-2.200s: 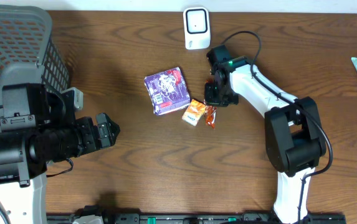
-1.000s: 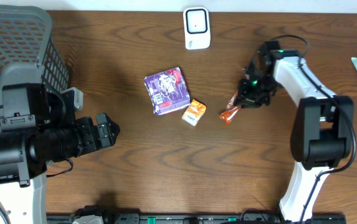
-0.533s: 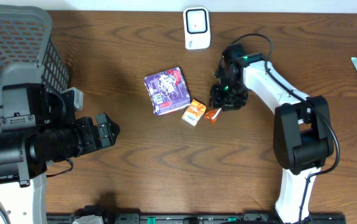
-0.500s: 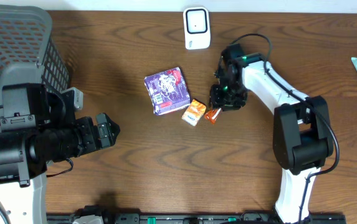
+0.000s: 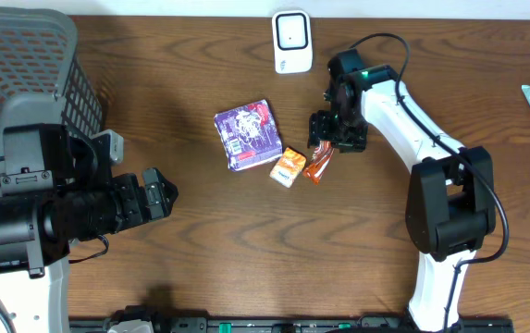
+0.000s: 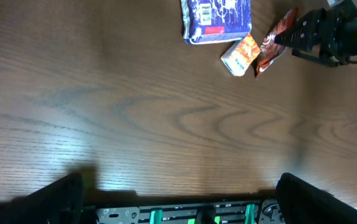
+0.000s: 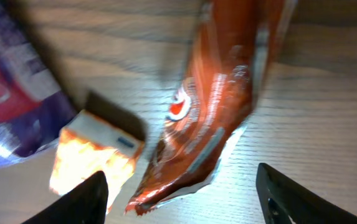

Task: Scan the item barcode

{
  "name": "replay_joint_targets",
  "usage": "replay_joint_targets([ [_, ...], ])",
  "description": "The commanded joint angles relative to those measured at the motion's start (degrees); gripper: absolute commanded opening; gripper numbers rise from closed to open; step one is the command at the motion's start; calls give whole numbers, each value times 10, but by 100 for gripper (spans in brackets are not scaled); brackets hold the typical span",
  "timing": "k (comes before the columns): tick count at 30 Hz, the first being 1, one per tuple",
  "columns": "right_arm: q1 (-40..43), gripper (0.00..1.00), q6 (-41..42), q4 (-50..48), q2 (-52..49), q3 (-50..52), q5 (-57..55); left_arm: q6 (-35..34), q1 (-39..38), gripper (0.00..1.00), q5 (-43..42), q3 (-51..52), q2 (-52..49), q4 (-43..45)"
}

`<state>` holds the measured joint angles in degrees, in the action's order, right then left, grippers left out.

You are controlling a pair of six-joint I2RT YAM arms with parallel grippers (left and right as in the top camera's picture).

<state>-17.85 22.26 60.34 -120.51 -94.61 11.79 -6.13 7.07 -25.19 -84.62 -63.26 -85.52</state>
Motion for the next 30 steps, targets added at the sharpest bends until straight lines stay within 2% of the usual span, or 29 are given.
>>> replay_joint_targets([
  [1,-26,72,86,-9,13,4,-97,3,2,98,-3,1,-1,-2],
  [6,-57,68,158,-63,13,43,-149,3,2,98,-3,1,-1,-2],
  [10,-76,67,172,-111,13,74,-151,3,2,98,-3,1,-1,-2],
  [13,-85,66,199,-113,13,92,-204,3,2,98,-3,1,-1,-2],
  [19,-81,53,231,-102,13,111,-239,3,2,98,-3,1,-1,-2],
  [21,-81,41,231,-100,13,112,-239,3,2,98,-3,1,-1,-2],
  [23,-81,25,231,-98,13,112,-239,3,2,98,-3,1,-1,-2],
  [27,-75,3,205,-82,14,102,-221,3,2,98,-3,1,-1,-2],
  [30,-63,1,158,-67,16,78,-170,3,2,98,-3,1,-1,-2],
])
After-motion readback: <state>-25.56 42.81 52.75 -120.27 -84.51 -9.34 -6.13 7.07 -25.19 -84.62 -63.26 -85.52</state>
